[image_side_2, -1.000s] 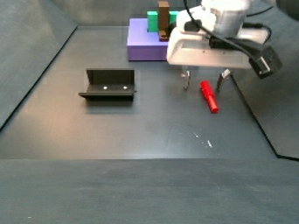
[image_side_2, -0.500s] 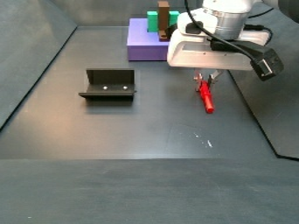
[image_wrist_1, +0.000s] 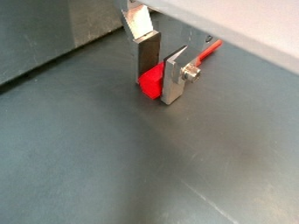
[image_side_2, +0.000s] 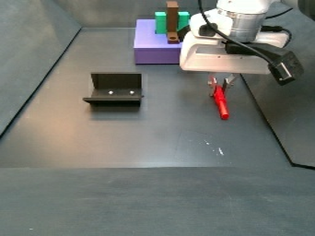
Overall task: Pick up the red object. Move up. Place the red object on the fixture. Regrasp the red object. Move to above the board. Insert the red object.
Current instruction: Pick up the red object, then move up.
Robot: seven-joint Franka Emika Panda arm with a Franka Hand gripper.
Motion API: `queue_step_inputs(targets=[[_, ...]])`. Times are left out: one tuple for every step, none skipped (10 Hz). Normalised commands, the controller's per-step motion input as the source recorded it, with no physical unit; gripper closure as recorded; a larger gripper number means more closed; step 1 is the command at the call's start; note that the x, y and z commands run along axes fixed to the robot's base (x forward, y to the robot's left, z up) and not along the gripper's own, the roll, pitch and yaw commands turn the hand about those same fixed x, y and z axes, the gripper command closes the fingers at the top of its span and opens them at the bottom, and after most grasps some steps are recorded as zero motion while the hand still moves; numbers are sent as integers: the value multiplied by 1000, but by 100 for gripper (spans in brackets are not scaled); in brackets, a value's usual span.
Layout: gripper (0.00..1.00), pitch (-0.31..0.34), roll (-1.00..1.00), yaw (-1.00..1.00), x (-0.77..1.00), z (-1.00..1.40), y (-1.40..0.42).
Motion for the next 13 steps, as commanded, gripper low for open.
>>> queue_step_inputs(targets=[[100, 0, 0, 0, 0, 0, 0], [100, 0, 0, 0, 0, 0, 0], [100, 0, 0, 0, 0, 0, 0], [100, 0, 0, 0, 0, 0, 0], [100, 0, 0, 0, 0, 0, 0], [100, 0, 0, 0, 0, 0, 0], [100, 0, 0, 0, 0, 0, 0], [100, 0, 0, 0, 0, 0, 0], [100, 0, 0, 0, 0, 0, 0], [100, 0, 0, 0, 0, 0, 0], [100, 0, 0, 0, 0, 833, 0], [100, 41, 2, -11, -56, 761, 23], [100, 43, 17, -20, -79, 585, 26]])
